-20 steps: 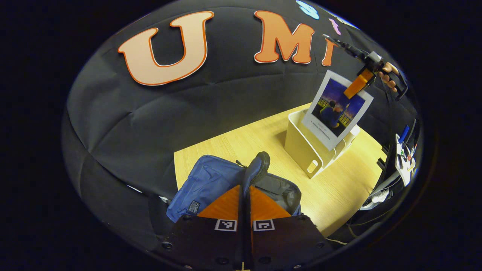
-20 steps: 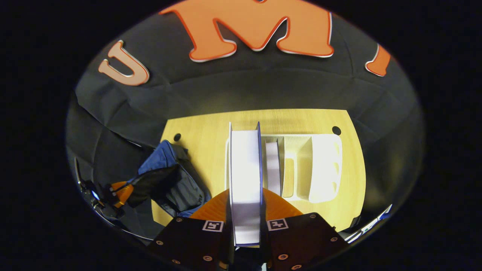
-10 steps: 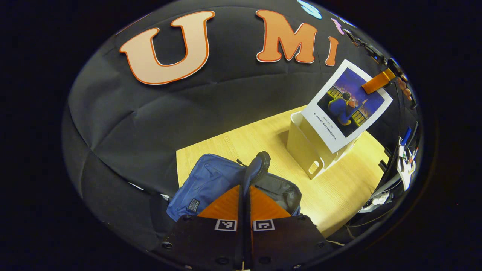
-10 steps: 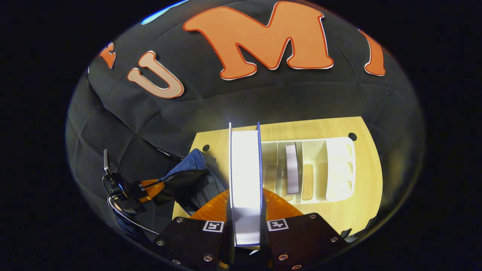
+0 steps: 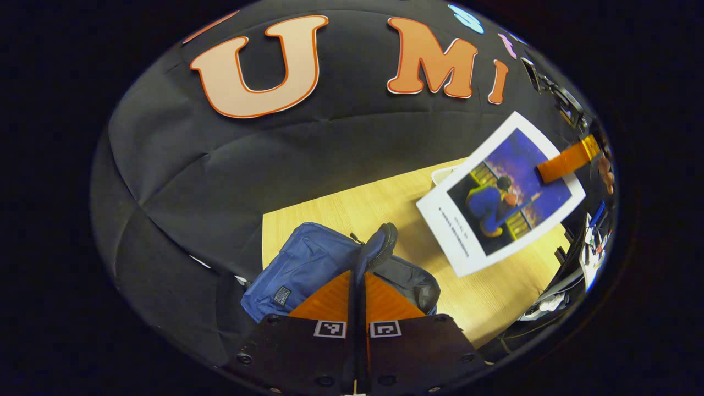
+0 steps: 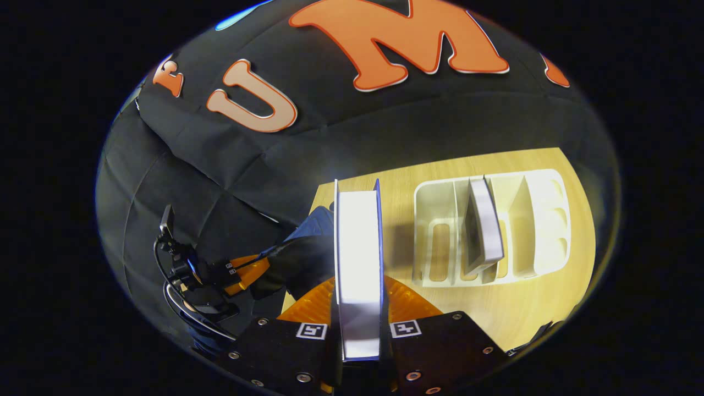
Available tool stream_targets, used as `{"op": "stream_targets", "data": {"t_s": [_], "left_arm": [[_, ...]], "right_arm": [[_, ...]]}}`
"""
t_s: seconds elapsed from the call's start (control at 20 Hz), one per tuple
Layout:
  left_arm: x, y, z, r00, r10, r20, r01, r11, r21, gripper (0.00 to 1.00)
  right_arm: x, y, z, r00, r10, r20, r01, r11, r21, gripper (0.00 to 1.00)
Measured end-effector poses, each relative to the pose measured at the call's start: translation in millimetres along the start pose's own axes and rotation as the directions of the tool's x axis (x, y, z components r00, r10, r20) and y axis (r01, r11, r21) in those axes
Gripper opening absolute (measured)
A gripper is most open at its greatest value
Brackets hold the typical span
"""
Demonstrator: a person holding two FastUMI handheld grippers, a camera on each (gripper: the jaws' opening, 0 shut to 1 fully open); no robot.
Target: Open the schoolbag, grab two books from the bookshelf and put them into the schoolbag.
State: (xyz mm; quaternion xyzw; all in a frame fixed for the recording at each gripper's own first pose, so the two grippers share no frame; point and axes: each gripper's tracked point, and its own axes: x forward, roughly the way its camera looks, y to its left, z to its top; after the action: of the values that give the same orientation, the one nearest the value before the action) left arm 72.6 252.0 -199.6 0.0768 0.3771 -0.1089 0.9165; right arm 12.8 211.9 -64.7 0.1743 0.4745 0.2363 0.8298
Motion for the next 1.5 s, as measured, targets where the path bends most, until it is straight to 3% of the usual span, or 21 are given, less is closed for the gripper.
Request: {"op": "stream_targets", "data": {"t_s": [0.1, 0.3, 0.6, 1.2, 1.5], "left_arm": [[1, -3, -1, 1.0, -0.006, -0.007, 0.006, 0.999, -0.034, 0.0], [0, 0, 4, 1.0, 0.018, -0.022, -0.018, 1.0, -0.007, 0.01], [-2, -9, 10, 1.0, -0.001, -0.026, 0.001, 1.0, 0.008, 0.0], [-6, -35, -2, 0.997, -0.074, -0.01, 0.074, 0.997, 0.025, 0.01], [-4, -52, -9, 0.992, -0.123, 0.009, 0.123, 0.992, 0.019, 0.01]], "right_arm": [[11, 7, -14, 1.0, 0.02, -0.016, -0.019, 0.999, 0.028, 0.27], [36, 23, -44, 0.998, 0.064, -0.029, -0.06, 0.991, 0.118, 0.27], [96, 45, -90, 0.993, 0.11, -0.053, -0.09, 0.952, 0.291, 0.26], [189, 59, -100, 0.986, 0.145, 0.08, -0.165, 0.826, 0.54, 0.25], [232, 67, -100, 0.978, 0.147, 0.149, -0.207, 0.784, 0.585, 0.25]]}}
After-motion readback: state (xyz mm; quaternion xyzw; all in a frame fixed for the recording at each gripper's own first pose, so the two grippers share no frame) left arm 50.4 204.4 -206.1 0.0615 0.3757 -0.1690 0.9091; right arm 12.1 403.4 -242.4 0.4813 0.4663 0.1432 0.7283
